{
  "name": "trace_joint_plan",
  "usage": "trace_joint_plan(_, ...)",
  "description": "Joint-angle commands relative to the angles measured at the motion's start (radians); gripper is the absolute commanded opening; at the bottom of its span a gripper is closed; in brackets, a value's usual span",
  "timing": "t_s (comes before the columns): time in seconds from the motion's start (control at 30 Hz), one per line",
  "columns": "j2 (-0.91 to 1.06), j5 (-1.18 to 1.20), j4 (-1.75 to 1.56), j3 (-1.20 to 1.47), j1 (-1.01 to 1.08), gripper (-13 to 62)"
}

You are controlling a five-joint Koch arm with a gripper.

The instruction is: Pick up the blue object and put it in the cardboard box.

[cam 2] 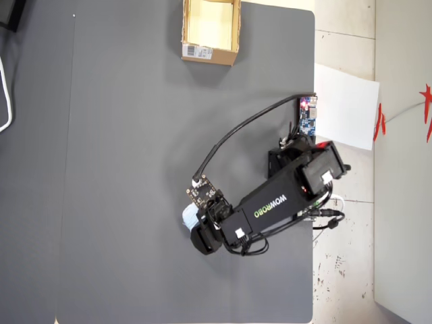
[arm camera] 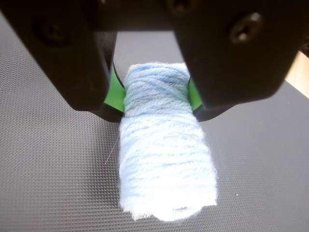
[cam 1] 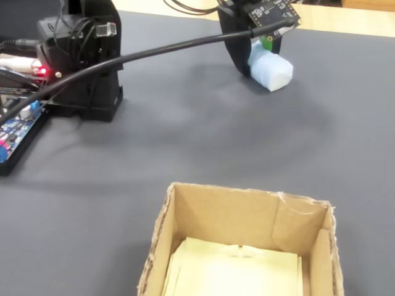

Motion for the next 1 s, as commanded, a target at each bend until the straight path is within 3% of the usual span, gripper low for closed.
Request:
trace_joint_plan(0.0,0.077,0.000,-0.055,-0.025,-0.012,10.7)
trace_joint_plan(0.67,0.627,0.015,-0.419,0.422,0.305,10.7)
trace_joint_plan(0.97,0.744,-0.002,-0.618,0.565,0.479,10.7)
